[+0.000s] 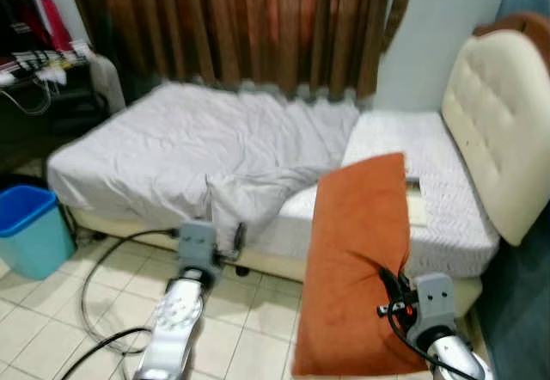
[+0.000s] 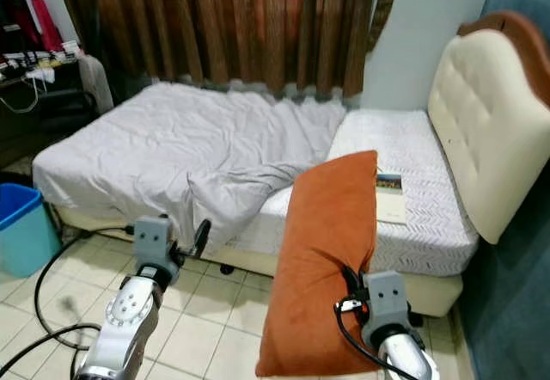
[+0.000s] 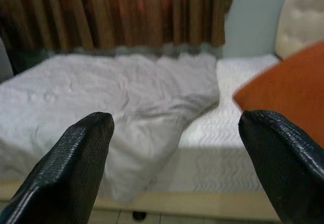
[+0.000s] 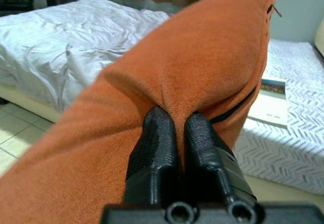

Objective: Clean up the room

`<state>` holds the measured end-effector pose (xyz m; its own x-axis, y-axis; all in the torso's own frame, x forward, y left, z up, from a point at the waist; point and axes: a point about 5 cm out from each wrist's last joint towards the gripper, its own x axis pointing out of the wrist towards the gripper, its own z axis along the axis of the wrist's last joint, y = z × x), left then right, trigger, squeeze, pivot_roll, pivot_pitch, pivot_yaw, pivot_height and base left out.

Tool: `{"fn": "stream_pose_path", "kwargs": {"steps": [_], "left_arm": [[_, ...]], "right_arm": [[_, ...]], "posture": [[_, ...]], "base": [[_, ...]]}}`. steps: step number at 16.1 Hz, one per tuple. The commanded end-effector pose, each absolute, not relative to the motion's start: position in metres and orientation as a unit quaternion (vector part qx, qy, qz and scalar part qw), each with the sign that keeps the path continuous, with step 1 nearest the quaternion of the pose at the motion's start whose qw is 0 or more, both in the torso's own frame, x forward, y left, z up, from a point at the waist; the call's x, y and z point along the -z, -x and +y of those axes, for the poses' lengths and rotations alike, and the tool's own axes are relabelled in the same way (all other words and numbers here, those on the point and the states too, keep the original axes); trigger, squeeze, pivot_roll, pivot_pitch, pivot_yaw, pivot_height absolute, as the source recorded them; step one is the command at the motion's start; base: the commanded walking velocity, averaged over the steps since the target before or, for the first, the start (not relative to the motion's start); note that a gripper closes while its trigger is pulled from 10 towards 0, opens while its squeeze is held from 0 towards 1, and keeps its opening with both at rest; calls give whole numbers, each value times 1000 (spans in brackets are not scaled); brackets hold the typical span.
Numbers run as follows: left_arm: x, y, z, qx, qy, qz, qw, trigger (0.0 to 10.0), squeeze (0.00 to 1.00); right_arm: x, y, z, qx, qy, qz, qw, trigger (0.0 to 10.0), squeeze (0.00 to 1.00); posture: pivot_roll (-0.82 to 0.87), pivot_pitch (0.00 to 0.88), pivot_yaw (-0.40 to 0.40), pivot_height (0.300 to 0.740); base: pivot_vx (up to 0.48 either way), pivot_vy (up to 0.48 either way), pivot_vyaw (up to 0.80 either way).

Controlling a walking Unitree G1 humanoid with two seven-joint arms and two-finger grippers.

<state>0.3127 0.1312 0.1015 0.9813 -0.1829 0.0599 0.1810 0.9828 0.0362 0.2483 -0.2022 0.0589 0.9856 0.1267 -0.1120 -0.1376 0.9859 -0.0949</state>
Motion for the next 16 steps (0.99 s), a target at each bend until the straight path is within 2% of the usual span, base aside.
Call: {"fn": "stream_pose_path", "kwargs": {"steps": [1, 4, 7, 11, 16], "left_arm": [[-102, -316, 145, 76, -20, -29, 997, 10000, 0], [-98, -308, 136, 112, -32, -37, 992, 10000, 0], [-102, -281, 127, 159, -9, -66, 985, 10000, 0], [-109, -306, 131, 141, -9, -65, 988, 10000, 0], [-109, -308, 129, 149, -11, -63, 987, 10000, 0]], "right_arm": [[-80, -259, -203, -61, 50, -7, 997, 0, 0], [-78, -254, -209, -44, 45, -10, 998, 0, 0], [-72, -224, -212, -30, 52, -6, 998, 0, 0], [-79, -242, -213, -27, 62, -22, 997, 0, 0], [-85, -249, -216, -18, 67, -33, 997, 0, 0]], "posture": [[-40, 0, -31, 740], [-46, 0, -32, 740], [-57, 0, -30, 740], [-65, 0, -23, 740], [-77, 0, -11, 740]], "base": [[469, 0, 0], [469, 0, 0], [470, 0, 0], [472, 0, 0], [472, 0, 0]]}}
